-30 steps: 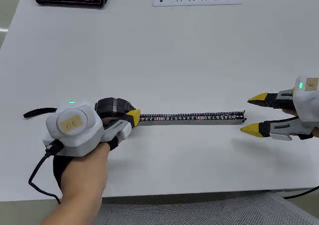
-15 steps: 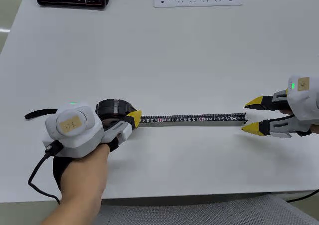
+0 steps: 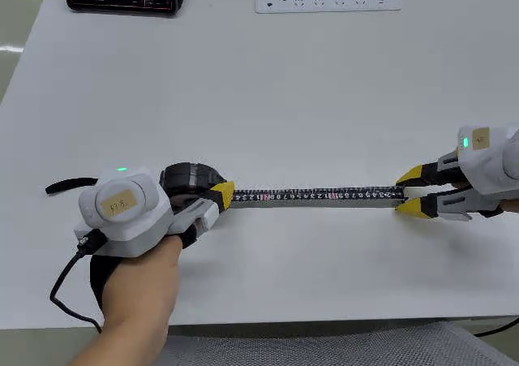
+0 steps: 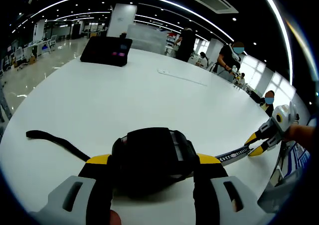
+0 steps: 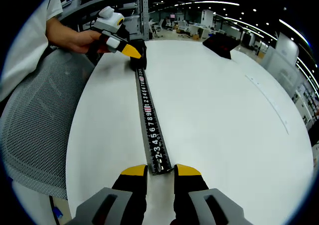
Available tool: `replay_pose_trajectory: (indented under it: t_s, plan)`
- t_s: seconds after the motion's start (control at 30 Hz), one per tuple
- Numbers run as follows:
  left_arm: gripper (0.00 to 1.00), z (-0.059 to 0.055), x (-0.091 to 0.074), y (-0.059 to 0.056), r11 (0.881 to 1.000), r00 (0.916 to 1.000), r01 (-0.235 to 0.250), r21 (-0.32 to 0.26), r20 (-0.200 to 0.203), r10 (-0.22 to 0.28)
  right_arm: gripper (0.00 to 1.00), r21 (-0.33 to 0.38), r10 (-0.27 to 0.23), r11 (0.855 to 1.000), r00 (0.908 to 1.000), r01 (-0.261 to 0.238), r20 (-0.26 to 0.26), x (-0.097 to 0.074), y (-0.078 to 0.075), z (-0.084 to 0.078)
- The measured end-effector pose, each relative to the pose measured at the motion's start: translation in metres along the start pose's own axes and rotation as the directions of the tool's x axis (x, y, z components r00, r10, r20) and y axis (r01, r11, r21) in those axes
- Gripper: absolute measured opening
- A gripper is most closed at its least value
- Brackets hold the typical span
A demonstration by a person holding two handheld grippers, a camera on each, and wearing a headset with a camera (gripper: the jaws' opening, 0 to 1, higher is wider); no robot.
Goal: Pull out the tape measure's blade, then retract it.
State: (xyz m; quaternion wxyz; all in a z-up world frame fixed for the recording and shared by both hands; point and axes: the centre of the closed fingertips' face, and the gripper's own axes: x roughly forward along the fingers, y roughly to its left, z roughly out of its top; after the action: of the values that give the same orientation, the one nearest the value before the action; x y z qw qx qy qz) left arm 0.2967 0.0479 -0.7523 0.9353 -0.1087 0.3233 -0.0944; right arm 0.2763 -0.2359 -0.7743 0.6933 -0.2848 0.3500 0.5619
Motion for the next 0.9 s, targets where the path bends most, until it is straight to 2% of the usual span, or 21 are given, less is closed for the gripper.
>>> replay_pose_trajectory:
  t_s: [0.2,0.9]
  plan:
    - [0.62,0.0001,0.0007,0.0005,1.000,1.0000,0.000,-0.001,0.000,0.000,0.13,-0.021,0.005,1.000,1.0000,-0.005,-0.004,0.0007,-0.0008,-0.0001]
    - [0.61,-0.0005,-0.0002,0.0005,1.000,1.0000,-0.003,0.006,-0.009,0.003,0.11,-0.058,0.006,0.998,0.9999,-0.007,-0.012,0.0005,0.0005,0.0007]
